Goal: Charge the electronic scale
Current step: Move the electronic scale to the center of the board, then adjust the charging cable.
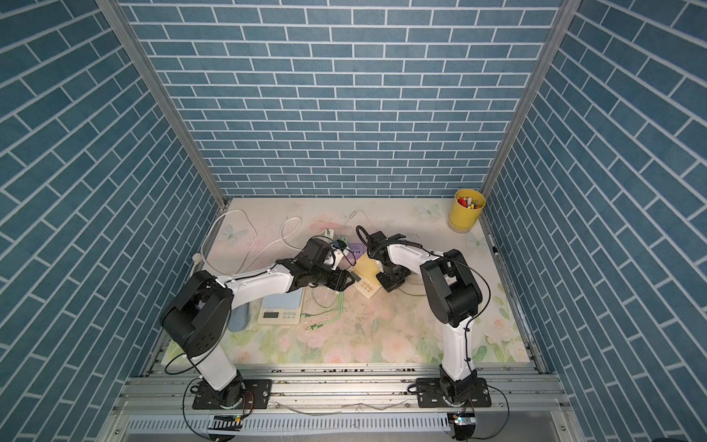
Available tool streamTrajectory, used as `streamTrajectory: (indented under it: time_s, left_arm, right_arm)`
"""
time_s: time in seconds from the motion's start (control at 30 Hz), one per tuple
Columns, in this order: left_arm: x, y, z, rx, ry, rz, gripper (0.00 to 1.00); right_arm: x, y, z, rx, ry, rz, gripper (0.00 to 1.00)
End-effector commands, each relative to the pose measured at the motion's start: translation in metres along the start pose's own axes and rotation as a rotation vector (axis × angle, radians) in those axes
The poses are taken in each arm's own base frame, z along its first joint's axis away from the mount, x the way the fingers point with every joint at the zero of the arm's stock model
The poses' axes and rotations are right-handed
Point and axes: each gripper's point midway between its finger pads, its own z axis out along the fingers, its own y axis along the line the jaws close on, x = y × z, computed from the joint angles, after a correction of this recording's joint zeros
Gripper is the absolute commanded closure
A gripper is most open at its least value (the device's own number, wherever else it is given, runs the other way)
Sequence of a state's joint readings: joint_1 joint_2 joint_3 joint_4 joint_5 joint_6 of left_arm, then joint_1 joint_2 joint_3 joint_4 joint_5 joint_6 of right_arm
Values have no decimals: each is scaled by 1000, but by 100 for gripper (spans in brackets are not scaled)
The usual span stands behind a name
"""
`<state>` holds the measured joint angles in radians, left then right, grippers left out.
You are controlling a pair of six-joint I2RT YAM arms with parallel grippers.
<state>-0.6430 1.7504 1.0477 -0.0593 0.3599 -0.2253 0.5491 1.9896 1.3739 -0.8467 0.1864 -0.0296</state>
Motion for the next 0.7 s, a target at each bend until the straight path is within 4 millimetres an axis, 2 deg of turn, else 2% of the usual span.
streamTrajectory:
  time_s: [0.0,0.1,0.27,0.33,0.47,0.57,0.67]
  left_arm:
    - [-5,7,3,-4,22,20,36]
    - [-16,11,4,-7,13,13,39]
    - [-28,21,14,-11,16,-31,41]
    - [-30,25,19,-7,20,-51,41]
    - [-34,33,27,-4,23,-74,40]
    - [-36,36,32,0,25,-78,40]
    - [-37,35,32,27,26,-87,40]
  right_arm:
    - [-22,-8,9,10,-78,-66,100]
    - [-16,3,-11,-54,-140,-107,100]
    - [25,33,-34,-122,-137,-246,100]
    - [44,40,-33,-105,-85,-336,100]
    - [72,41,-25,-100,57,-408,100]
    - [78,48,-23,-146,86,-412,100]
    - [74,54,-24,-176,70,-391,100]
